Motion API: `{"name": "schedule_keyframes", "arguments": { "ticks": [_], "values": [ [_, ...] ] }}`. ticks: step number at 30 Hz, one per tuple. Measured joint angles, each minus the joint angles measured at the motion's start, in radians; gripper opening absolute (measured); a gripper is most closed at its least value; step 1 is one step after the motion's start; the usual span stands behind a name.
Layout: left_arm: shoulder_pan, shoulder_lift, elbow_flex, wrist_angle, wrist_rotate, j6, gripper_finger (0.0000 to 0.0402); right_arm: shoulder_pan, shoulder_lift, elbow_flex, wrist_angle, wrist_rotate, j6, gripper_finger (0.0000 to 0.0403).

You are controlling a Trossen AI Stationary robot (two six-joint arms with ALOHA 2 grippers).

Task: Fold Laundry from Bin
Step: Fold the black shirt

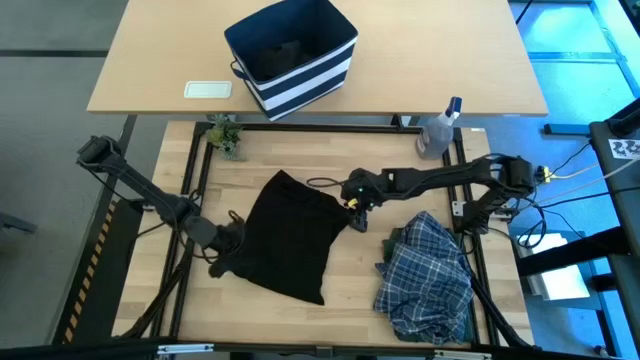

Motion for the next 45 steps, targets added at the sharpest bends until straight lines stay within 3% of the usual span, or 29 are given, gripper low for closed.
{"name": "schedule_keyframes", "arguments": {
  "ticks": [3, 6, 14, 21, 25, 30, 36, 45],
  "values": [
    [0.007, 0.046, 0.000, -0.004, -0.137, 0.117, 0.0157, 0.027, 0.044, 0.000, -0.005, 0.016, 0.003, 0.0167],
    [0.020, 0.127, 0.000, 0.018, -0.162, 0.154, 0.0157, 0.056, 0.092, 0.001, -0.007, 0.016, 0.009, 0.0167],
    [0.026, 0.400, 0.000, 0.150, -0.074, 0.129, 0.0157, 0.081, 0.143, 0.030, -0.019, 0.103, 0.045, 0.0158],
    [0.028, 0.562, 0.005, 0.187, 0.003, 0.099, 0.0156, 0.045, 0.150, 0.031, -0.068, 0.174, 0.047, 0.0062],
    [0.028, 0.569, 0.005, 0.184, 0.015, 0.100, 0.0156, 0.015, 0.172, 0.032, -0.091, 0.164, 0.047, 0.0007],
    [0.028, 0.560, 0.003, 0.175, 0.022, 0.113, 0.0156, -0.010, 0.182, 0.034, -0.087, 0.189, 0.047, 0.0019],
    [0.029, 0.560, 0.000, 0.215, 0.003, 0.204, 0.0156, -0.053, 0.187, 0.055, -0.118, 0.314, 0.040, 0.0004],
    [0.061, 0.560, -0.001, 0.224, -0.029, 0.214, 0.0156, -0.062, 0.189, 0.212, -0.284, 0.322, -0.003, 0.0003]
  ]
}}
